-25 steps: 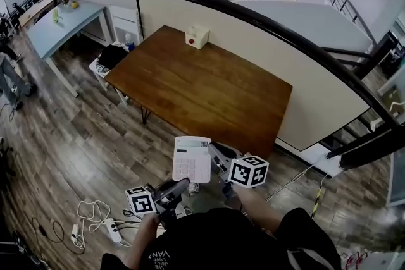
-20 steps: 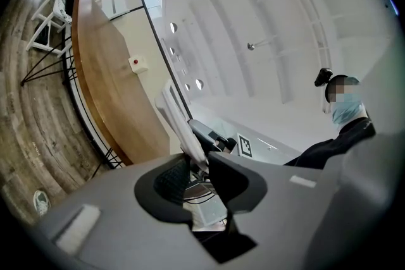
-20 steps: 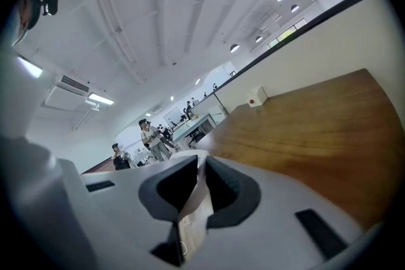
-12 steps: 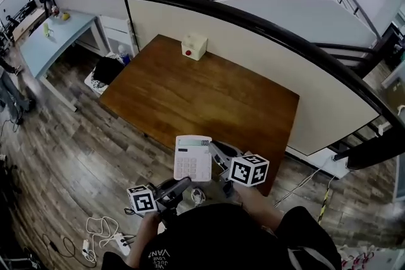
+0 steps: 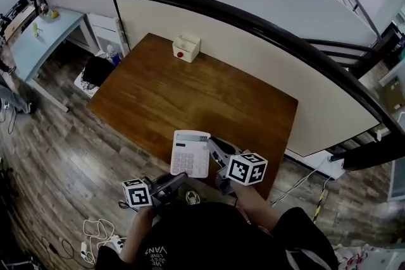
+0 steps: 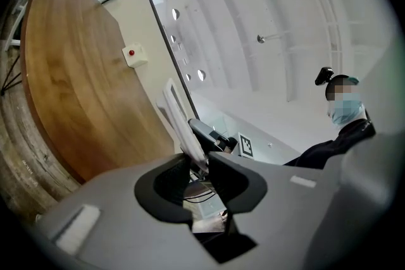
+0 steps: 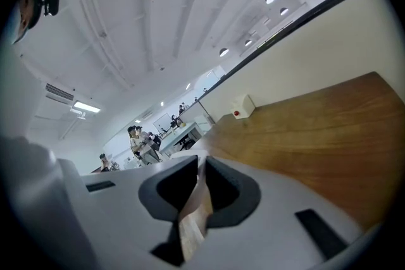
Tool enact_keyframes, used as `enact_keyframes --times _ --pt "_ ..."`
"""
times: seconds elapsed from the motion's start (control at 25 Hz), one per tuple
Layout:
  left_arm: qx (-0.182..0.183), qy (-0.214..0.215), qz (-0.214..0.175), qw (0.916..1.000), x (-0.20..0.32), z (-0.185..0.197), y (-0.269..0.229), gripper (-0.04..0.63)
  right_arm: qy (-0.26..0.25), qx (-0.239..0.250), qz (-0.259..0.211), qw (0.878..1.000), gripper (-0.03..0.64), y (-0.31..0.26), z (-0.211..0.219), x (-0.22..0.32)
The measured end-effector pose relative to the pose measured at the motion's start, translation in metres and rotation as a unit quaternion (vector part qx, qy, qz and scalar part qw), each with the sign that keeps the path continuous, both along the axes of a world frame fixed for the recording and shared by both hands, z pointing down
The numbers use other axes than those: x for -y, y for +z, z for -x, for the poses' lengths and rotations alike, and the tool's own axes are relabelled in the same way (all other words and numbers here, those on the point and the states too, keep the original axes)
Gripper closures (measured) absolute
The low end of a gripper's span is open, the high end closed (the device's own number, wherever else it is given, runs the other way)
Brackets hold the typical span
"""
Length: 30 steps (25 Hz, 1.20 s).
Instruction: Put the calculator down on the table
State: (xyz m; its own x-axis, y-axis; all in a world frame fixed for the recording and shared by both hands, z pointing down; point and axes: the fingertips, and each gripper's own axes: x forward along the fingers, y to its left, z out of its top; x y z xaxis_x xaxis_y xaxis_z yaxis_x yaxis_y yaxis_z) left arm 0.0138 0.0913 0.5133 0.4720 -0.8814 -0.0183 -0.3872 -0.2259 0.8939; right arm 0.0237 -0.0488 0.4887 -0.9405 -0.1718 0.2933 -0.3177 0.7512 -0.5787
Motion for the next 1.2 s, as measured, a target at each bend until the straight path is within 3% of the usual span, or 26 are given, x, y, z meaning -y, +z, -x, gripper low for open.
enact_keyframes --times 0.24,0.56,0.96,1.2 --pt "-0.012 0.030 0.006 0.9995 0.016 0.017 0.001 0.500 0.029 -0.002 0.007 1.000 0.569 0.005 0.009 0.015" --pt "-0.013 0.121 0.009 0.9926 0.041 0.065 -0.003 0.501 0.114 -0.010 0.002 0.993 0.569 0.002 0.036 0.036" --pt "-0.009 0.220 0.001 0.9754 0.063 0.139 0.001 0.502 0.206 -0.011 -0.008 0.978 0.569 0.005 0.087 0.049" --pt "-0.007 0.272 0.005 0.9622 0.079 0.162 0.002 0.502 0.259 -0.020 -0.011 0.965 0.569 0.009 0.098 0.058"
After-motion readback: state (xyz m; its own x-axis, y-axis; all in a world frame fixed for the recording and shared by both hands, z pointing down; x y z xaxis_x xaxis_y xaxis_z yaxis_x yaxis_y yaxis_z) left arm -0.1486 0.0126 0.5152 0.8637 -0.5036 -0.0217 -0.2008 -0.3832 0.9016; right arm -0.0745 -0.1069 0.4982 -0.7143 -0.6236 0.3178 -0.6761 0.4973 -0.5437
